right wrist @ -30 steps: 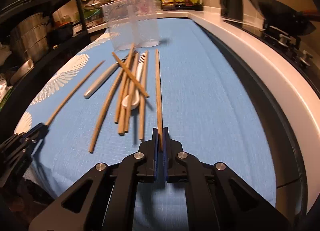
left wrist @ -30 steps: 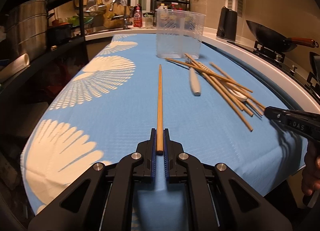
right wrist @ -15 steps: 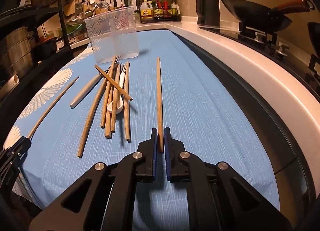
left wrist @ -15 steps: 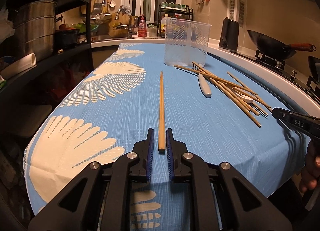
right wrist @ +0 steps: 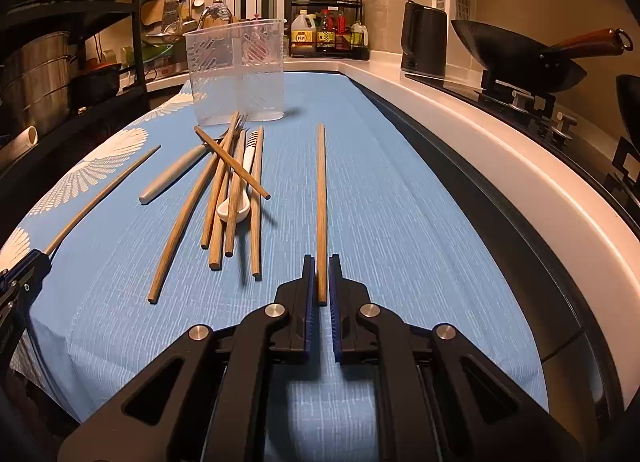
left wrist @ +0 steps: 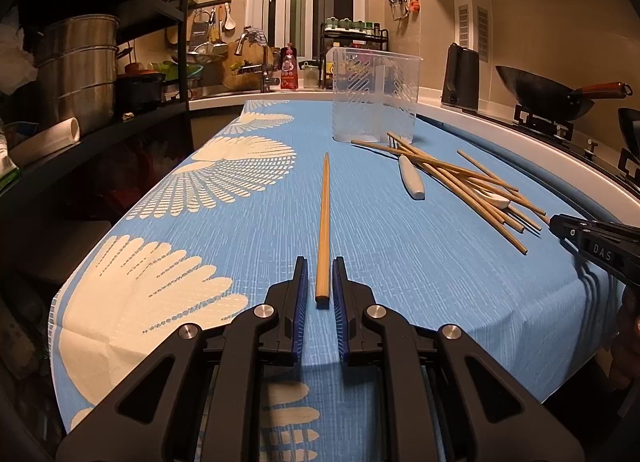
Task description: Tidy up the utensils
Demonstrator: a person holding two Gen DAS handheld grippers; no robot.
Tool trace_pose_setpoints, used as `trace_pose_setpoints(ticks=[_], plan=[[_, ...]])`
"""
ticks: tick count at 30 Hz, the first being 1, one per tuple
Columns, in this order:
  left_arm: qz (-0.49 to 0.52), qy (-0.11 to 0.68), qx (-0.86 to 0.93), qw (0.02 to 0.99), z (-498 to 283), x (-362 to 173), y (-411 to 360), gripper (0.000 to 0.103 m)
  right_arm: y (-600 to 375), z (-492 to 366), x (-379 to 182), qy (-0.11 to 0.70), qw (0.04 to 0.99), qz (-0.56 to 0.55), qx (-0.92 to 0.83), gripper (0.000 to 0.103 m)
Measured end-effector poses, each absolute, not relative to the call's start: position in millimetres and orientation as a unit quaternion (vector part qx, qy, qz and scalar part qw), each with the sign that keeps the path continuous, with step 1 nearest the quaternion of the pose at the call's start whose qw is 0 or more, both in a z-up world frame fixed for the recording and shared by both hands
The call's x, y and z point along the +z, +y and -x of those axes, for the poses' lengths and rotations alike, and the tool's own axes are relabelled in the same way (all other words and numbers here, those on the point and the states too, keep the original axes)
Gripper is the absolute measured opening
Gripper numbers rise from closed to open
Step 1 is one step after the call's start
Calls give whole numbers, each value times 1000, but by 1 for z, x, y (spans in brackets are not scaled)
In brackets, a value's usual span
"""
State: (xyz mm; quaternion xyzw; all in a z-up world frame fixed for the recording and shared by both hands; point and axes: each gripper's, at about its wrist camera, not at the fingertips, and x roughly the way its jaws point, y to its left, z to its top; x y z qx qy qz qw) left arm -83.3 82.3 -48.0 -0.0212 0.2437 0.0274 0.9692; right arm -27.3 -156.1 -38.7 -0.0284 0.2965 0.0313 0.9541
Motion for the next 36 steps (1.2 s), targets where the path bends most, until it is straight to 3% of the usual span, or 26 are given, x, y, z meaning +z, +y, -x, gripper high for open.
trace_pose_setpoints(ticks=[29,33,36], plan=[[27,235,32,971,79,-48,83,13,-150,29,-40,279,959,41,27,8],[30,231,30,972,79,-50,84,13,-154,25,-40,278,960,34,17,23],[32,229,27,973,79,-50,84,13,-154,24,-41,277,960,37,23,20]])
